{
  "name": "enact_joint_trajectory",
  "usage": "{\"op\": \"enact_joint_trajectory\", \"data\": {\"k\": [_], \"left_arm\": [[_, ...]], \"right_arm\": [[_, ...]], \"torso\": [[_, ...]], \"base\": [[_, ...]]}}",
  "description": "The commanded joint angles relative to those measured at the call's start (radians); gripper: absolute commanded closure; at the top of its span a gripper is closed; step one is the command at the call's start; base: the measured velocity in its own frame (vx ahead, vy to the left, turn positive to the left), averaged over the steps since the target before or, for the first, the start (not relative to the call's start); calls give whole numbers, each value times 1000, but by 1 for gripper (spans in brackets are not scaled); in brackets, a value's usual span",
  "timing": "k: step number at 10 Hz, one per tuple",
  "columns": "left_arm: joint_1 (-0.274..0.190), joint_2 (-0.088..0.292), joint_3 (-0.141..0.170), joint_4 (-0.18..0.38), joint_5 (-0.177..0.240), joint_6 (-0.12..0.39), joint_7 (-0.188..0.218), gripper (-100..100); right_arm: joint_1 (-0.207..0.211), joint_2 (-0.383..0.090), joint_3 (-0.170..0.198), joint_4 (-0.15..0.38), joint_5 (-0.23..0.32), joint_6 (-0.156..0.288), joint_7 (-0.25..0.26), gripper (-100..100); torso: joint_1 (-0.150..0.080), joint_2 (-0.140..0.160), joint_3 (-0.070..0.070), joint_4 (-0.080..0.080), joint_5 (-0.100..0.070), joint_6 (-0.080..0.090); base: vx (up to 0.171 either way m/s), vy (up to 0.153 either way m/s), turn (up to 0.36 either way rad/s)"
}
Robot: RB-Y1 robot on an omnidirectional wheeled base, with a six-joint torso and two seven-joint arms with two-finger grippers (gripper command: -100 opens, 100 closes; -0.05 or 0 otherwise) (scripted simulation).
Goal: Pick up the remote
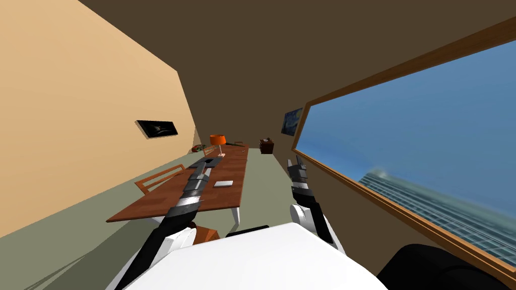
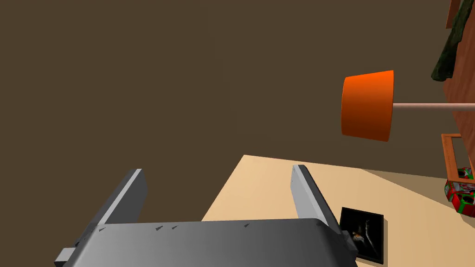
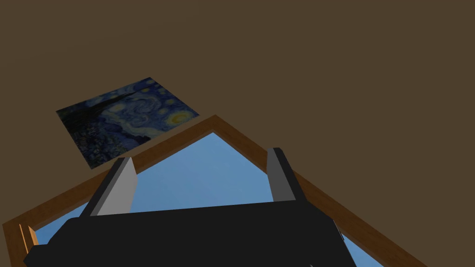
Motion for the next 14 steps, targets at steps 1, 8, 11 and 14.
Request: {"op": "enact_joint_trajectory", "data": {"k": [1,8,11,14], "left_arm": [[-14,13,-4,20,15,34,-18,-100],[-55,149,9,147,157,209,-98,-100],[-80,221,17,217,236,300,-141,-100],[-93,256,21,264,277,363,-163,-100]], "right_arm": [[0,0,0,0,0,0,0,0],[0,0,0,0,0,0,0,0],[0,0,0,0,0,0,0,0],[0,0,0,0,0,0,0,0]], "torso": [[0,0,0,0,0,0],[2,-1,0,0,0,0],[2,-1,-1,0,0,0],[1,-2,-1,0,0,0]], "base": [[8,-67,-8],[-1,-77,-27],[4,-85,-29],[18,-82,-19]]}}
